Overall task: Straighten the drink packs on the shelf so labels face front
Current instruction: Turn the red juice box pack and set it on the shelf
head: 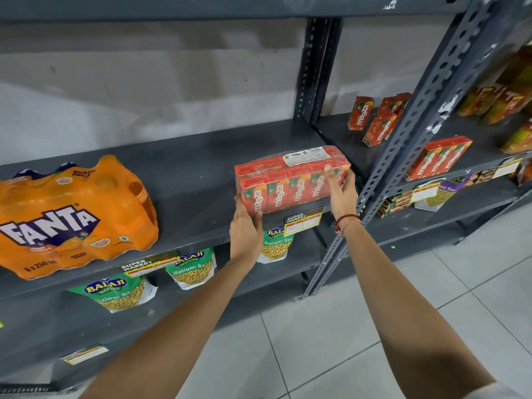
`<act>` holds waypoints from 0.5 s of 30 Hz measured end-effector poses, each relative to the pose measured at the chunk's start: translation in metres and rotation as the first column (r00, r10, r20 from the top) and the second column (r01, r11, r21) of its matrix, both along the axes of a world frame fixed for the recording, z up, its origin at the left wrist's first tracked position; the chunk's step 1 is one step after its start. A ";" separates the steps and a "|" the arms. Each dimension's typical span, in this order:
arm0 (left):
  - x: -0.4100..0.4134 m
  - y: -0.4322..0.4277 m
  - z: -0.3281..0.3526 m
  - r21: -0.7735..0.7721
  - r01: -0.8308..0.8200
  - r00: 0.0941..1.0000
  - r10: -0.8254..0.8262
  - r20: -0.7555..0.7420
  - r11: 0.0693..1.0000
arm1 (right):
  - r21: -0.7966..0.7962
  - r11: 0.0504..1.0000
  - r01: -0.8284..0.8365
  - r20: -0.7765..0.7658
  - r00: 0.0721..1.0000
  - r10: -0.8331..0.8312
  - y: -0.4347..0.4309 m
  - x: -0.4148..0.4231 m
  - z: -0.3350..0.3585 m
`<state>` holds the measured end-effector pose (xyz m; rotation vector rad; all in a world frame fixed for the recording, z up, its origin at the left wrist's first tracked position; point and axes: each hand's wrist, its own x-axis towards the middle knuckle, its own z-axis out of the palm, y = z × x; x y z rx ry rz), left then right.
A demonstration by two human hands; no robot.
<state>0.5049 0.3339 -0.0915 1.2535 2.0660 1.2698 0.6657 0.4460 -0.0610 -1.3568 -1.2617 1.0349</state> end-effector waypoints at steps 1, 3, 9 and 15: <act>0.001 0.000 0.000 -0.004 0.001 1.000 -0.001 -0.004 1.000 | 0.000 1.000 -0.002 0.001 1.000 0.002 0.002 0.001 0.000; 0.002 -0.001 -0.002 -0.011 0.009 1.000 -0.009 -0.013 1.000 | -0.005 1.000 -0.009 0.014 1.000 0.010 0.002 0.001 0.000; 0.000 -0.005 0.000 -0.032 0.039 0.999 -0.039 -0.005 0.999 | 0.003 1.000 0.009 0.018 1.000 -0.009 -0.001 0.000 0.000; -0.008 -0.011 0.009 -0.014 0.119 0.992 -0.118 0.048 0.993 | 0.032 0.997 0.069 0.025 0.997 -0.070 -0.013 -0.005 0.006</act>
